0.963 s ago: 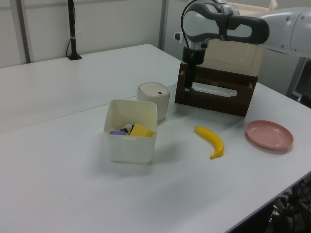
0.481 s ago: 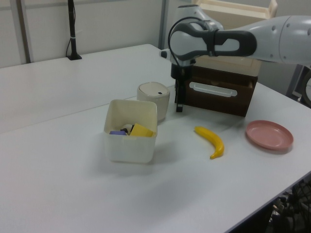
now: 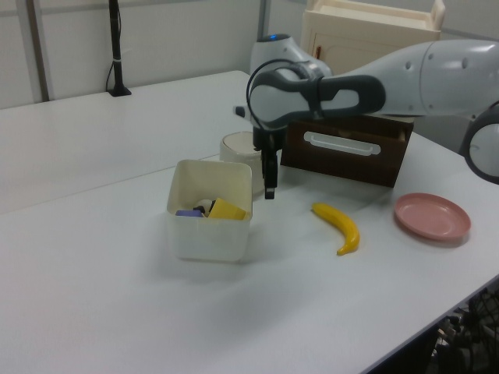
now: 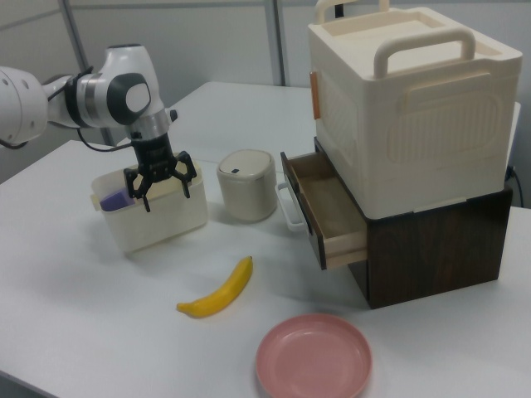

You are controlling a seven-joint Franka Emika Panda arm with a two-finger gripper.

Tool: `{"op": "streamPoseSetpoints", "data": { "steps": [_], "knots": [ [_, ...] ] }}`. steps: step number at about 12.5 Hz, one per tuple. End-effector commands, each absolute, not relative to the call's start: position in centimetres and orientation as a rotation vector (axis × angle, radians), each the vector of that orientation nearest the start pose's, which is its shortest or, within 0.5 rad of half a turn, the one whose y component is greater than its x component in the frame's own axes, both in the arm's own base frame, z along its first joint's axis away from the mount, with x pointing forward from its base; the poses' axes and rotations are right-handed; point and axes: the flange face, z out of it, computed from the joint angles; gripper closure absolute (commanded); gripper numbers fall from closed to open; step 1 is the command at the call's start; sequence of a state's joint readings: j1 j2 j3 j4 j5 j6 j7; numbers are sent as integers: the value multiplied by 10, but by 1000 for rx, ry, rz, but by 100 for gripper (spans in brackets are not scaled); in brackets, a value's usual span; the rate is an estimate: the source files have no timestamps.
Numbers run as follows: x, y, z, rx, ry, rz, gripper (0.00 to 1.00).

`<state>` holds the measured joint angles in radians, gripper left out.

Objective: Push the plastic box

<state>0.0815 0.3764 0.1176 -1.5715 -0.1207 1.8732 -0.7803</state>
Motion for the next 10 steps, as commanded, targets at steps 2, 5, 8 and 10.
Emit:
{"op": "streamPoseSetpoints", "data": {
  "steps": [2, 5, 8, 10],
  "knots": [
    [651, 159, 397, -2864, -1514, 101, 0],
    [651, 184, 388, -2899, -1518, 67, 0],
    [652, 209, 379, -2919, -1526, 35, 0],
    [651, 214, 380, -2918, -1529, 23, 0]
  ]
}}
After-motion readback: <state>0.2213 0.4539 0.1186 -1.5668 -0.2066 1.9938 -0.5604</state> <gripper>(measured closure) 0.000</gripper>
